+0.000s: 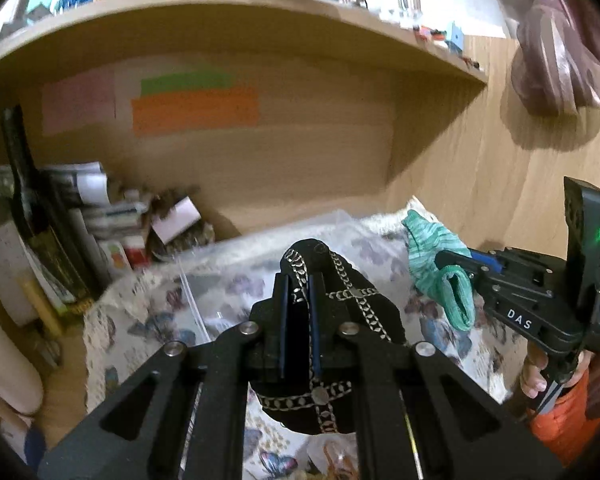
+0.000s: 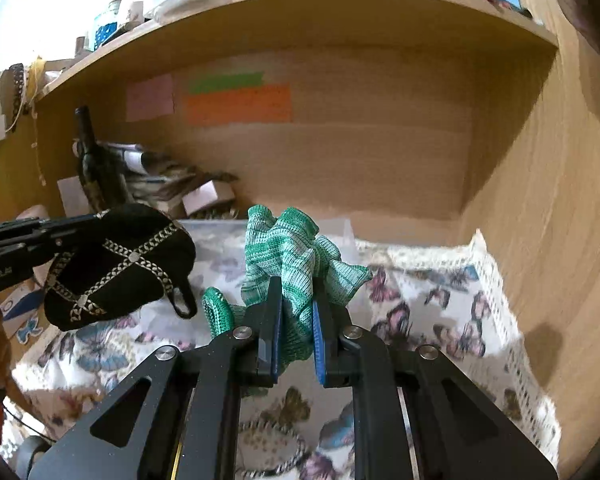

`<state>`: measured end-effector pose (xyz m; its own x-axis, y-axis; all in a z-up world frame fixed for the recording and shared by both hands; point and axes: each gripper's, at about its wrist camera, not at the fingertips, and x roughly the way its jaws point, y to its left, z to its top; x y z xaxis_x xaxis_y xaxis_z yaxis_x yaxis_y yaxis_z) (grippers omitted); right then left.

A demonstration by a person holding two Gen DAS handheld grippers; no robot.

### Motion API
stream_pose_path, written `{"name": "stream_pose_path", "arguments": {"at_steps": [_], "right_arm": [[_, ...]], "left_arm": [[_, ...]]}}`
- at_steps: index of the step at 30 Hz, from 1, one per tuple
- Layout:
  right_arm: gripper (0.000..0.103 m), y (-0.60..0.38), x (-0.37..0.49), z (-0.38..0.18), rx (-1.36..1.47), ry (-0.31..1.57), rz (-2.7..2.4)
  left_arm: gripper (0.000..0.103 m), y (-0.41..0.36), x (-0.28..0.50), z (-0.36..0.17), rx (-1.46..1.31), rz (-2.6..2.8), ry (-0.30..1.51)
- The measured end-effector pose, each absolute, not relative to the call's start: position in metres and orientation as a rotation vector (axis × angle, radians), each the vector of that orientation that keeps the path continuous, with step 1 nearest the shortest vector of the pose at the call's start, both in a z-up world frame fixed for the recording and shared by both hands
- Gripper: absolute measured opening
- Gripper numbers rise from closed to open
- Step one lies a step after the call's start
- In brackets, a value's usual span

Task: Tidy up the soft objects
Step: 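Place the black hat and green glove into the clear box, open both tools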

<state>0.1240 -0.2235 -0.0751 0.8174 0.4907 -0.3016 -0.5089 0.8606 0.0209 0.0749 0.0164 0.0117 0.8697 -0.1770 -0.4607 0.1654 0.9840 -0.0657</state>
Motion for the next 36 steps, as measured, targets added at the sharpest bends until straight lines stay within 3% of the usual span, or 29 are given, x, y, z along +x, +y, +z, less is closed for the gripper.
{"name": "stream_pose_path", "arguments": {"at_steps": [13,36], "right_arm": [[0.011,-0.191,0.165,-0.050,-0.102,0.308,0.547],[0.011,-0.120,0.223,-0.103,-0.288,0.522,0.567]], "left_arm": [[0.008,0.030,0.126,0.016,-0.029,-0.054,0.454],[0.009,0.032,0.202,-0.055,-0.035,-0.077,0.733]]}}
